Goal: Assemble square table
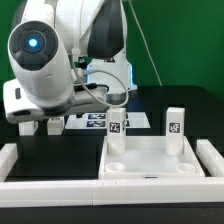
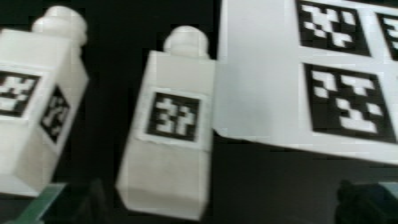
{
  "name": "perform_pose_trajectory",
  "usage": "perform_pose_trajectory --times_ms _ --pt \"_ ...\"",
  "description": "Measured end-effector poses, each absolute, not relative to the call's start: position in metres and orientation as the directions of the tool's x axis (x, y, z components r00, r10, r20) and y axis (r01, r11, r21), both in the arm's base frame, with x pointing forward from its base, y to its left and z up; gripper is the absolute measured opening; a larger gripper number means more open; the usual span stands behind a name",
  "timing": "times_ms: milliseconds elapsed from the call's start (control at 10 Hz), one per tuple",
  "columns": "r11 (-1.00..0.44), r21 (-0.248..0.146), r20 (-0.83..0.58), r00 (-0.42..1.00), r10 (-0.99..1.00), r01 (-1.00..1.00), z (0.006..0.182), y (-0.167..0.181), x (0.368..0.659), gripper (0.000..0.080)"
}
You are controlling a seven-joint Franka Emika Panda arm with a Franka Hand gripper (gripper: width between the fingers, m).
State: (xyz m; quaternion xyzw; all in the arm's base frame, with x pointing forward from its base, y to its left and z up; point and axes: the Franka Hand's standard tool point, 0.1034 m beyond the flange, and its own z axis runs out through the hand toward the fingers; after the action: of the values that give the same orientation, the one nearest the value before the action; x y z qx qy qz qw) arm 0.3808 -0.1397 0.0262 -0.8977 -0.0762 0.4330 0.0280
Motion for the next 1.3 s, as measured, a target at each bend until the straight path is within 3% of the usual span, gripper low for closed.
perform_pose_trajectory --times_ms 200,800,1300 --pt "-0.987 -0.088 -0.789 0.596 0.150 0.132 0.026 -0.136 0.378 0.0649" --pt "-0.975 -0.137 -0.782 0.585 0.214 0.173 0.020 -0.136 0.376 0.0649" --pt "-0.974 -0.152 -0.800 0.558 0.221 0.169 0.012 -0.136 0.355 0.0649"
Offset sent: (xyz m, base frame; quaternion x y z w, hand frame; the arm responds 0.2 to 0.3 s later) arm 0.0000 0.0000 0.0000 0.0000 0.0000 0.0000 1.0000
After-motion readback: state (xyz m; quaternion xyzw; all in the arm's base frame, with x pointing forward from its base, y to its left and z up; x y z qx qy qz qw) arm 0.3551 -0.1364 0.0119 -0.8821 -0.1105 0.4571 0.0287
